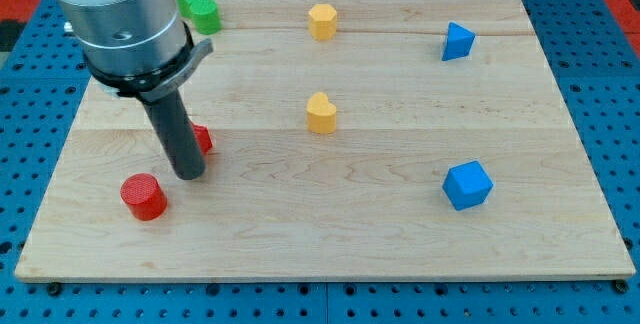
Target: Push the red star to the center right
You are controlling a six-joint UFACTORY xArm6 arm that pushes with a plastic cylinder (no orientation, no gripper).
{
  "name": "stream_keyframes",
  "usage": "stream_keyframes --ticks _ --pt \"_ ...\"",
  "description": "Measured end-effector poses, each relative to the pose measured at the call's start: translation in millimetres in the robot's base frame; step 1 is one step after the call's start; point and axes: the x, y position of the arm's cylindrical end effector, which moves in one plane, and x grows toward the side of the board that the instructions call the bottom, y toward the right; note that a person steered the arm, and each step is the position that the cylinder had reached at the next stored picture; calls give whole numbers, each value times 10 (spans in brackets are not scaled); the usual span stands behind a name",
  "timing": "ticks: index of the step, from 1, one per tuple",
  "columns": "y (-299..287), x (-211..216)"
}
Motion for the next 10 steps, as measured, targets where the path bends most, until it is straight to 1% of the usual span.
stream_keyframes --ticks 1,2,3,4,5,6,7,10 --pt "167 0" --pt "-132 0" --pt "-681 0" --pt "-997 -233" --pt "-991 -732" --pt "-708 -550" --pt "-550 -366" --pt "1075 -367"
